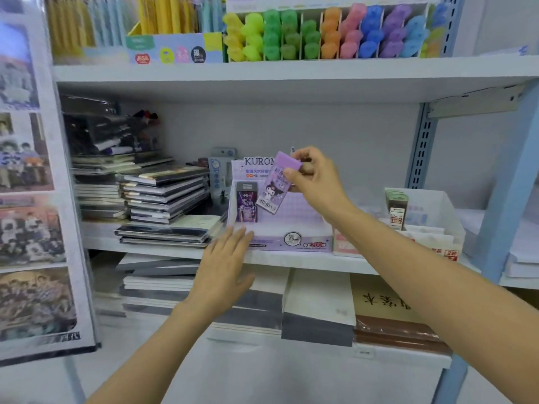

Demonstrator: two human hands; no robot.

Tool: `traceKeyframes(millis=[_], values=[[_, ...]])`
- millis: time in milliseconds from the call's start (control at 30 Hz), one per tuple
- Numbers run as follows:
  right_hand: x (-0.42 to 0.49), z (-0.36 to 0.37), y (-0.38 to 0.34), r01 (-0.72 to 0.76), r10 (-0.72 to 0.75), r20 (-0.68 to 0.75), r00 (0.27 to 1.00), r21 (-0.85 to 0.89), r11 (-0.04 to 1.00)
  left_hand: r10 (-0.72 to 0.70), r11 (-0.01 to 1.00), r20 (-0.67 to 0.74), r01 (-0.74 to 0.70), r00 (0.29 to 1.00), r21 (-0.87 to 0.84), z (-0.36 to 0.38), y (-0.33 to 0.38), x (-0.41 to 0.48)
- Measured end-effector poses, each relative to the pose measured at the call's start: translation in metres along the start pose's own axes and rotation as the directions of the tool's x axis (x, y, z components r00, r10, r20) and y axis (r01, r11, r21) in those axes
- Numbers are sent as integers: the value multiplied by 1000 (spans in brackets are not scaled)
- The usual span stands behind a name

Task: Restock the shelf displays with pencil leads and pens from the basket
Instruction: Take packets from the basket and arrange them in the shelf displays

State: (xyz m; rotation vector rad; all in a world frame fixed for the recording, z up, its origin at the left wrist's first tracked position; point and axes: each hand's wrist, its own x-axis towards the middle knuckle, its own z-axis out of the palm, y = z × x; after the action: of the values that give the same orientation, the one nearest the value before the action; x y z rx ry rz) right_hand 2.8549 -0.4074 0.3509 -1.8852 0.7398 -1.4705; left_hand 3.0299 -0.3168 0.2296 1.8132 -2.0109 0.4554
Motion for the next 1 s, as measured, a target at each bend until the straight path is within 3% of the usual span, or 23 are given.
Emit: traceKeyframes(millis=[167, 333, 600, 700, 867, 1000], values=[[25, 14, 20, -15, 27, 75, 997, -164, 986, 96, 995, -186, -95, 978, 15, -2, -8, -3], [32, 25, 38, -31, 74, 215, 974, -198, 980, 107, 994, -249, -111, 963, -1, -2, -12, -6], [41, 22, 34, 34, 86, 385, 919, -296, 954, 95, 995, -215, -96, 972, 3, 2, -13, -5], [41, 30, 33, 50, 76, 373, 925, -316, 948, 106, 994, -196, -99, 975, 49, 2, -12, -4], [40, 38, 34, 51, 60, 335, 940, -312, 949, 73, 997, -181, -77, 981, -15, 3, -7, 0], [42, 34, 36, 9, 131, 393, 910, -335, 942, 72, 994, -178, -85, 981, -63, 5, -6, 7]])
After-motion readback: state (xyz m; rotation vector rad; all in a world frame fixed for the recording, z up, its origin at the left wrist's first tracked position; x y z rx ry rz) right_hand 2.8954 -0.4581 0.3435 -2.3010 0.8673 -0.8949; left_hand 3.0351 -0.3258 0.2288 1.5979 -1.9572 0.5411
